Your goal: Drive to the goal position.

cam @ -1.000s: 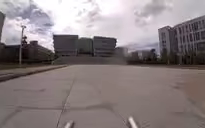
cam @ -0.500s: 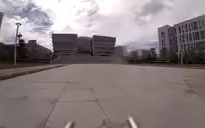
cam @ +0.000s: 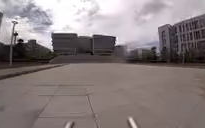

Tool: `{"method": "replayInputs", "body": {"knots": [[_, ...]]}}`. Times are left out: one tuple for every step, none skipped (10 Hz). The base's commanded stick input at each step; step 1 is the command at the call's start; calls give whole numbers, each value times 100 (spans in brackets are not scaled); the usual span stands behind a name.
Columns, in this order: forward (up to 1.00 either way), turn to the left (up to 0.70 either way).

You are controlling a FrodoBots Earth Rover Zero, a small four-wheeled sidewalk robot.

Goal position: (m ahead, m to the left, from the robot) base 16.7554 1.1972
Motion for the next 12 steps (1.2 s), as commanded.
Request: {"method": "replayInputs", "body": {"knots": [[100, 21], [100, 1], [100, 1], [100, 1], [100, 1], [100, 1], [100, 1], [100, 1], [100, 1], [100, 1], [100, 1], [100, 1]]}}
